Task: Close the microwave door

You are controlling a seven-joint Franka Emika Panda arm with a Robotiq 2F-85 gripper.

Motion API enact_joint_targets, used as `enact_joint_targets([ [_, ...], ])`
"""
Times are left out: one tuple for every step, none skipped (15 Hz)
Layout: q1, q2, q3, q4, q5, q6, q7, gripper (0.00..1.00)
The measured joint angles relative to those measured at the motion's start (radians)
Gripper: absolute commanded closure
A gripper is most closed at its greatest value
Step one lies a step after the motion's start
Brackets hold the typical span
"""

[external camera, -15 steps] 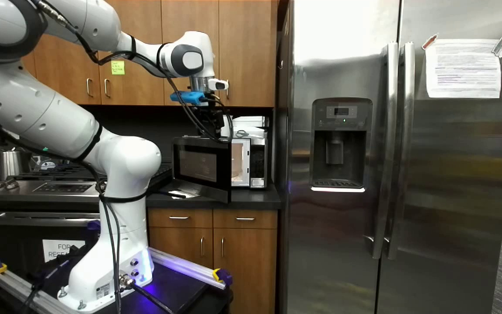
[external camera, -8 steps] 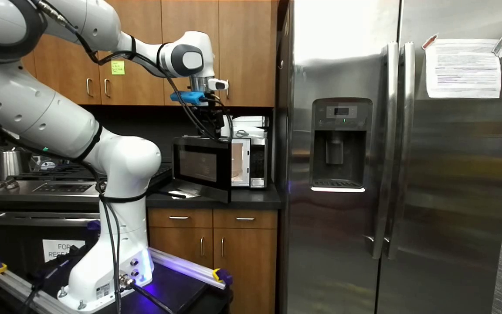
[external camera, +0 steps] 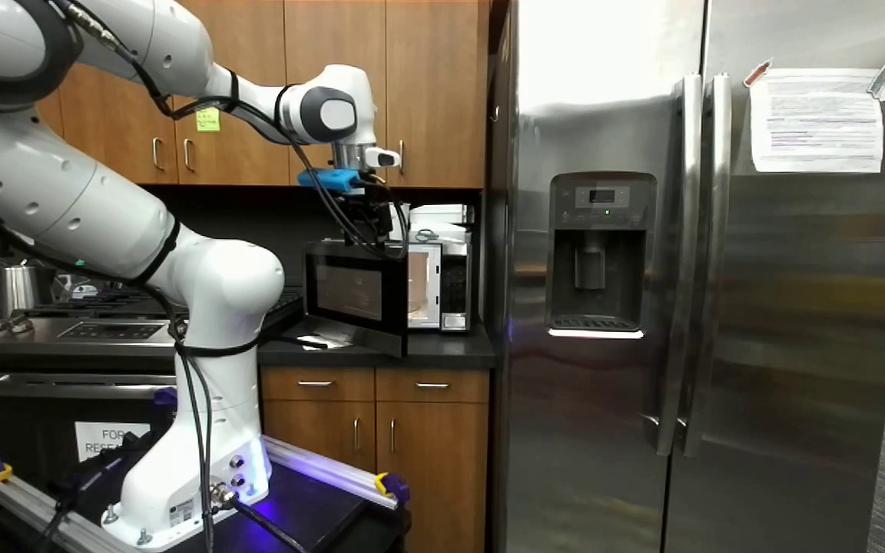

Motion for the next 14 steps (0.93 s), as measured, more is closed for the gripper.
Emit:
enact_joint_targets([
  [0.000,-0.003,0.000,-0.012,0.001,0.002,0.000,0.00],
  [0.000,-0.009,0.001,-0.027,0.005,0.007,0.003,0.00],
  [0.000,-0.017,0.003,-0.045,0.013,0.018,0.009,0.00],
  [0.000,-0.026,0.008,-0.064,0.027,0.033,0.019,0.00],
  [0.002,-0.036,0.014,-0.081,0.048,0.052,0.032,0.00],
  [0.006,-0.039,0.024,-0.087,0.079,0.071,0.049,0.00],
  [0.014,-0.038,0.038,-0.085,0.120,0.097,0.074,0.00],
  [0.027,-0.036,0.058,-0.084,0.166,0.136,0.106,0.00],
  [0.042,-0.033,0.081,-0.084,0.211,0.180,0.144,0.00],
  [0.059,-0.026,0.112,-0.085,0.260,0.238,0.190,0.00],
  [0.077,-0.015,0.147,-0.085,0.305,0.304,0.241,0.00],
  [0.094,0.001,0.186,-0.086,0.347,0.372,0.293,0.00],
  [0.109,0.023,0.227,-0.087,0.384,0.443,0.345,0.00],
  [0.125,0.050,0.273,-0.088,0.415,0.516,0.399,0.00],
])
